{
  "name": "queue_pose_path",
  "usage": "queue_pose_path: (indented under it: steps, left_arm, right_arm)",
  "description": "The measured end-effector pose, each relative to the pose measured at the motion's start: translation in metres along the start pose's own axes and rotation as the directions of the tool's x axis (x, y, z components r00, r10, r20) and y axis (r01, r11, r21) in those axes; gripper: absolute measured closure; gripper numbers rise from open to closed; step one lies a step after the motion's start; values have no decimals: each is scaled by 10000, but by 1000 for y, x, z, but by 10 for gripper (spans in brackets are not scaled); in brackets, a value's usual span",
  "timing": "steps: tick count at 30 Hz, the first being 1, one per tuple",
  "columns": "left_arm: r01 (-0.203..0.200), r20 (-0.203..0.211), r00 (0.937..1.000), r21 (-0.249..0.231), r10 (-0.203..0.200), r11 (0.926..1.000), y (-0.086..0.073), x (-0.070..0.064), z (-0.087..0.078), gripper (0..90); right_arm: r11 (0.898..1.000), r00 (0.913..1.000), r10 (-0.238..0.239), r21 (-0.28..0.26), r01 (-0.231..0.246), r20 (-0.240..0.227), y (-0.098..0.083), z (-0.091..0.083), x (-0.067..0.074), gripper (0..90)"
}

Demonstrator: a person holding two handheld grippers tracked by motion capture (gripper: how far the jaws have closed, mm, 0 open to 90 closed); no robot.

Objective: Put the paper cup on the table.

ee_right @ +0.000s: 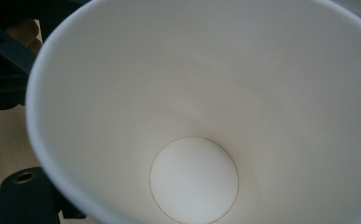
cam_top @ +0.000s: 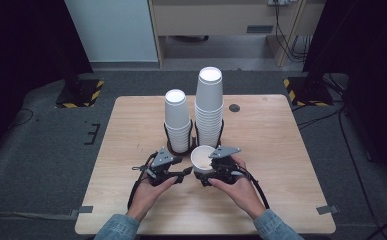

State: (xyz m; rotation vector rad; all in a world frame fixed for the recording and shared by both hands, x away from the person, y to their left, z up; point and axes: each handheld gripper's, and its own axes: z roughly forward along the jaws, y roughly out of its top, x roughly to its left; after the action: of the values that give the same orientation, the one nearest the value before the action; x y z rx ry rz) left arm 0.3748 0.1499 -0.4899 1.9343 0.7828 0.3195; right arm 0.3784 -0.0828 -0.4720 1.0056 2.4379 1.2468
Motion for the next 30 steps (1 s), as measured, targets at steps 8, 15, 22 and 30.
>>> queue_pose_path:
  steps: [8,15,22,30]
  left_arm:
    - [124,-98,9999,31,-124,9999,0,2,1,340]
    - [158,-96,9998,97,-157,9998,-1,3,1,313]
    - [128,-157,9998,80,-127,9999,-1,2,1,299]
    - [183,-318,9993,97,-179,9998,-2,4,1,285]
  right_arm:
    - [10000,10000,-90,12,90,-7,0,0,0,156]
    - [9999,9999,-137,51,137,-23,0,0,0,156]
    - [9999,9999,-116,26,116,5,0,-1,-1,156]
    - [9999,9998,-157,51,157,80,0,-1,-1,156]
